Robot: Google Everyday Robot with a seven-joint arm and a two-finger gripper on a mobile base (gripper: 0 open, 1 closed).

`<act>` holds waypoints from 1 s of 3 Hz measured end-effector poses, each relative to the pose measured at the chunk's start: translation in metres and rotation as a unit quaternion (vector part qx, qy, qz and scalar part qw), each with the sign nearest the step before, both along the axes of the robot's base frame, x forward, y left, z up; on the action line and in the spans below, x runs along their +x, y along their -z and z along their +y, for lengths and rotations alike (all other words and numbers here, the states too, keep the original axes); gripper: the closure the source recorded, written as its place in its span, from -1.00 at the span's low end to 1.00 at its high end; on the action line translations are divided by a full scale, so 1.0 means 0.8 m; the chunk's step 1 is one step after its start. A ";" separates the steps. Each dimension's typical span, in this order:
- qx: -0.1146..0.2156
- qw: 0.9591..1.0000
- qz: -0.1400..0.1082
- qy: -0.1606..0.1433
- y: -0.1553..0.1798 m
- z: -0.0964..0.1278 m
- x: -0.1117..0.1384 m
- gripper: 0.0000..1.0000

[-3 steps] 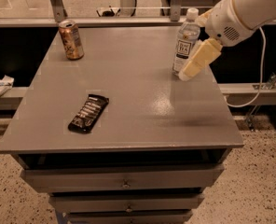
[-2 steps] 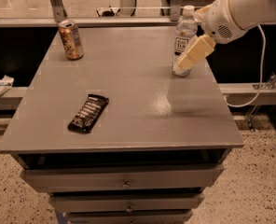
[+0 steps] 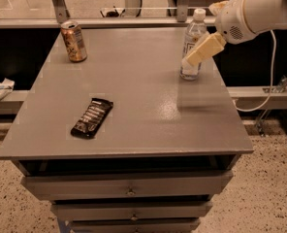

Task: Move blue plastic bottle near rxbar chocolate

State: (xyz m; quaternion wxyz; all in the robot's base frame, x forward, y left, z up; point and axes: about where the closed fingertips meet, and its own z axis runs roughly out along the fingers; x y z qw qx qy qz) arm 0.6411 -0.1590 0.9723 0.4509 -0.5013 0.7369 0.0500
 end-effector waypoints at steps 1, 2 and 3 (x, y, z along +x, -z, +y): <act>0.042 0.999 0.005 -0.006 0.008 0.003 0.017 -1.00; 0.114 0.993 0.026 -0.015 0.023 0.009 0.038 -1.00; 0.172 0.984 0.043 -0.028 0.032 0.011 0.053 -0.68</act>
Offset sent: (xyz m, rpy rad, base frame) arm 0.0510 0.0055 -0.0292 0.4257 0.1068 0.0465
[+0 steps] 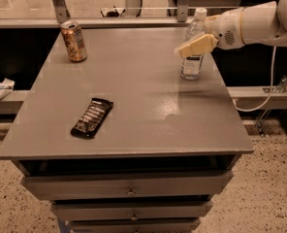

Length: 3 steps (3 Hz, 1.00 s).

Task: Move blue plastic bottle near rxbar chocolate

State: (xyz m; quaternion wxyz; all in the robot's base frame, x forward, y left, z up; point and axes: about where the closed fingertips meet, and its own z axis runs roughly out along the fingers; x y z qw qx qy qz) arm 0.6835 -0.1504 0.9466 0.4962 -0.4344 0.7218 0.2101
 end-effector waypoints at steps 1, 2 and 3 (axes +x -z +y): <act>0.017 1.000 0.003 -0.003 0.001 -0.005 0.007 -0.22; 0.028 1.000 -0.001 -0.012 -0.013 -0.006 0.002 0.25; 0.035 0.998 -0.002 -0.050 -0.037 0.025 -0.032 0.70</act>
Offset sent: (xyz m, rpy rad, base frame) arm -0.0054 -0.0131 0.0280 0.0808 -0.0144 0.0428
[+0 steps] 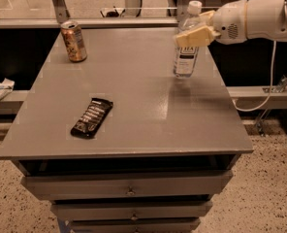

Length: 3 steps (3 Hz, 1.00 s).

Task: Move blue plastic bottle near rxbar chocolate

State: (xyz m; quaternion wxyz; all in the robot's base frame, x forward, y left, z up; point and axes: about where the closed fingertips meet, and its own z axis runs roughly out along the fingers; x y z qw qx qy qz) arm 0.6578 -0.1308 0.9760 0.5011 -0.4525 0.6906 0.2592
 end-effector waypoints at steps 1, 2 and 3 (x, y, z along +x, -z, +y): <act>0.002 1.000 0.004 -0.008 0.002 0.010 -0.004 1.00; 0.009 1.000 0.015 -0.023 0.009 0.028 -0.012 1.00; 0.033 0.999 0.007 -0.041 -0.001 0.071 -0.033 1.00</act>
Offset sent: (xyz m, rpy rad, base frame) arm -0.0189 0.0322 -0.0127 0.0339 0.0535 0.0721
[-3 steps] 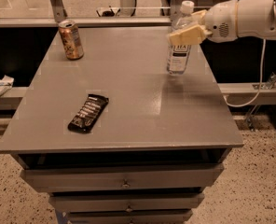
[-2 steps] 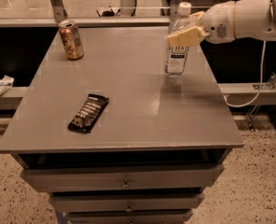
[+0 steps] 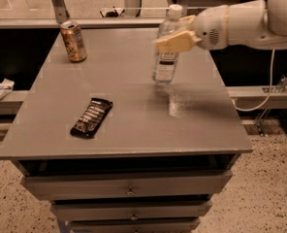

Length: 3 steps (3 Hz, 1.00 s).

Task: Move blue plastic bottle near rxbar chocolate

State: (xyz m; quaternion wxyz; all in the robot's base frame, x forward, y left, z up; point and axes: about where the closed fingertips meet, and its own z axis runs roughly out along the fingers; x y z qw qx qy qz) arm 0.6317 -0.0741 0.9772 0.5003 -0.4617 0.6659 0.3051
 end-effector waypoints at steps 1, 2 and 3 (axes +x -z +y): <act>0.035 0.999 0.006 -0.033 0.023 0.095 -0.017 1.00; 0.038 0.998 0.000 -0.058 0.054 0.164 -0.025 1.00; 0.038 0.998 0.000 -0.058 0.047 0.164 -0.025 1.00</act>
Offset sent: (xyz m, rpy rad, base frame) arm -0.0243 0.1762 -0.0735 0.0765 -0.0142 0.1527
